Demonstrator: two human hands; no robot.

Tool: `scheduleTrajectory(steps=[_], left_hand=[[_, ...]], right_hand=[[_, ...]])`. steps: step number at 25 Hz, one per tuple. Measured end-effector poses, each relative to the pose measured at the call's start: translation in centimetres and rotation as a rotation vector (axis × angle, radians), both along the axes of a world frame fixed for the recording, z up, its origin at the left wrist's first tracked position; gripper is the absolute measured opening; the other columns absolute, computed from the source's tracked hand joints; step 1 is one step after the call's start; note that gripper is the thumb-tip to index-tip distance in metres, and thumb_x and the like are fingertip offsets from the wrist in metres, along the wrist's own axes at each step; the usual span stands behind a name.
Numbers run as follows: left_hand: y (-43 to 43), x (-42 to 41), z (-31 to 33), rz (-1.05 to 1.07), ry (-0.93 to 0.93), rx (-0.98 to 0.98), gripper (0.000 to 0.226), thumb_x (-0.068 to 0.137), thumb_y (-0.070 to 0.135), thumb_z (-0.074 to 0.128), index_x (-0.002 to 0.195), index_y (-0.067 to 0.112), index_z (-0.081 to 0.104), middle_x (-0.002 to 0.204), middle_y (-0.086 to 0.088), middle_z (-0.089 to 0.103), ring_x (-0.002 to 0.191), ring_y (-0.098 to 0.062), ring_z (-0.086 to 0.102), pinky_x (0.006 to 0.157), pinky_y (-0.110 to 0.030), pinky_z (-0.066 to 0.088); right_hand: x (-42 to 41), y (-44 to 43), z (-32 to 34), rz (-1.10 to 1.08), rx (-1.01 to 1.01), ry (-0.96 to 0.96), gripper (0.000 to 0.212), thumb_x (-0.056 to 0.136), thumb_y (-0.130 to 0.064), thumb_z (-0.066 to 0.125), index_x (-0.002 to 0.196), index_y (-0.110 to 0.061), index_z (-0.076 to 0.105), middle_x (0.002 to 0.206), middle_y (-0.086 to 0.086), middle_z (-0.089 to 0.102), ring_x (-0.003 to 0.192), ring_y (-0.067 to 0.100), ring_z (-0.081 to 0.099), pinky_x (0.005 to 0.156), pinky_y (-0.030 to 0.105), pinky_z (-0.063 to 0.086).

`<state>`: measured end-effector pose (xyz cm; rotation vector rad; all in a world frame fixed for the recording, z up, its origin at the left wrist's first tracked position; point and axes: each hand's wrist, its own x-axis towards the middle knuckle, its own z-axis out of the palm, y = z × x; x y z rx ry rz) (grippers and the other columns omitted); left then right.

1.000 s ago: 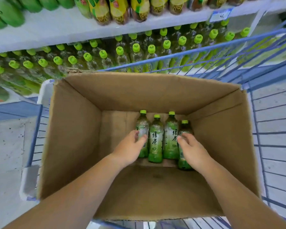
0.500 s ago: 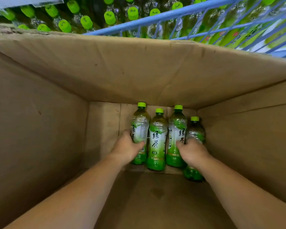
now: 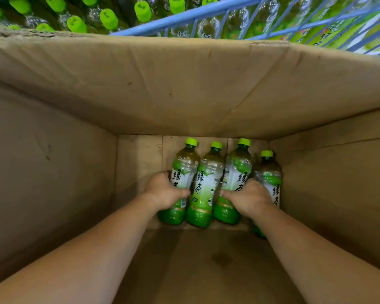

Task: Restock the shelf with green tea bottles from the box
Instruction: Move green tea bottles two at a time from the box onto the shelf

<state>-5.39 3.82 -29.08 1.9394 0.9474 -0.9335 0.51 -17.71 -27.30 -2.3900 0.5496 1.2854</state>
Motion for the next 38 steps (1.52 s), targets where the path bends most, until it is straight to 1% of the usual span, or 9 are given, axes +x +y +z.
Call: scheduleTrajectory(steps=[3,6,11,13,16,20,27,34,38], left_hand=[[0.9,-0.4,0.6,-0.035,0.033,0.056,0.045,0.065,0.034,0.093,0.096,0.026,0.062,0.09,0.009,0.068,0.082,-0.011,0.065,0.071,-0.025,0.051],[1.3,-1.1,1.4,-0.017,0.051,0.064,0.054,0.061,0.034,0.093,0.103,0.02,0.063,0.097,0.002,0.07,0.089,-0.019,0.068,0.083,-0.035,0.056],[0.2,-2.5,3.5,0.178,0.068,-0.023,0.062,0.051,0.036,0.087,0.106,0.016,0.065,0.097,-0.006,0.072,0.087,-0.025,0.071,0.082,-0.041,0.06],[-0.5,-3.1,4.7,0.246,0.072,-0.082,0.066,0.051,0.035,0.085,0.111,0.014,0.065,0.101,-0.009,0.073,0.089,-0.028,0.071,0.084,-0.044,0.061],[-0.8,-3.6,6.9,0.244,0.094,-0.128,0.064,0.056,0.033,0.086,0.111,0.013,0.063,0.099,-0.009,0.071,0.086,-0.027,0.07,0.072,-0.034,0.06],[-0.7,-3.7,11.0,0.219,0.068,-0.135,0.032,0.068,0.028,0.085,0.094,0.017,0.07,0.085,-0.005,0.071,0.073,-0.019,0.069,0.055,-0.023,0.05],[-0.7,-5.0,18.9,0.228,-0.077,-0.205,0.018,0.071,0.022,0.085,0.084,0.019,0.073,0.076,0.0,0.073,0.072,-0.017,0.07,0.056,-0.023,0.047],[-1.4,-9.3,28.9,0.347,-0.309,-0.251,0.018,0.07,0.018,0.083,0.086,0.015,0.074,0.07,0.001,0.073,0.068,-0.02,0.071,0.058,-0.03,0.056],[-1.3,-12.8,34.6,0.403,-0.428,-0.229,0.014,0.07,0.015,0.081,0.082,0.014,0.074,0.063,0.001,0.07,0.064,-0.021,0.069,0.057,-0.032,0.056]], right_hand=[[-0.3,0.9,-1.2,-0.174,0.047,0.01,0.087,0.069,-0.046,0.088,0.135,-0.005,0.05,0.134,0.014,0.059,0.122,0.035,0.057,0.097,0.04,0.051],[-0.9,1.5,-1.8,-0.379,0.083,-0.004,0.093,0.062,-0.037,0.09,0.139,-0.006,0.049,0.137,0.016,0.059,0.123,0.036,0.058,0.102,0.047,0.052],[-1.7,1.3,-0.7,-0.633,0.25,0.071,0.053,0.068,-0.019,0.084,0.116,-0.009,0.065,0.108,0.018,0.072,0.093,0.036,0.072,0.082,0.052,0.061],[-1.8,0.9,1.1,-0.683,0.33,0.118,0.037,0.074,-0.014,0.081,0.108,-0.012,0.068,0.093,0.015,0.076,0.081,0.034,0.075,0.069,0.044,0.062],[-2.3,0.4,4.1,-0.619,0.366,0.076,0.026,0.076,-0.009,0.08,0.1,-0.013,0.071,0.072,0.005,0.077,0.071,0.026,0.075,0.059,0.032,0.056],[-3.3,0.1,8.7,-0.566,0.364,0.03,0.027,0.075,-0.007,0.078,0.099,-0.015,0.067,0.088,0.01,0.076,0.081,0.028,0.074,0.067,0.034,0.059],[-5.9,-0.2,17.6,-0.503,0.407,-0.072,0.032,0.074,-0.015,0.078,0.105,-0.016,0.07,0.096,0.012,0.076,0.087,0.03,0.074,0.078,0.044,0.062],[-9.4,-1.9,27.5,-0.344,0.506,-0.223,0.018,0.068,-0.018,0.077,0.085,-0.016,0.074,0.071,0.0,0.073,0.061,0.013,0.069,0.056,0.029,0.056],[-11.7,-2.6,33.1,-0.315,0.543,-0.32,0.016,0.069,-0.019,0.078,0.084,-0.015,0.073,0.069,0.001,0.072,0.064,0.019,0.07,0.058,0.034,0.057]])
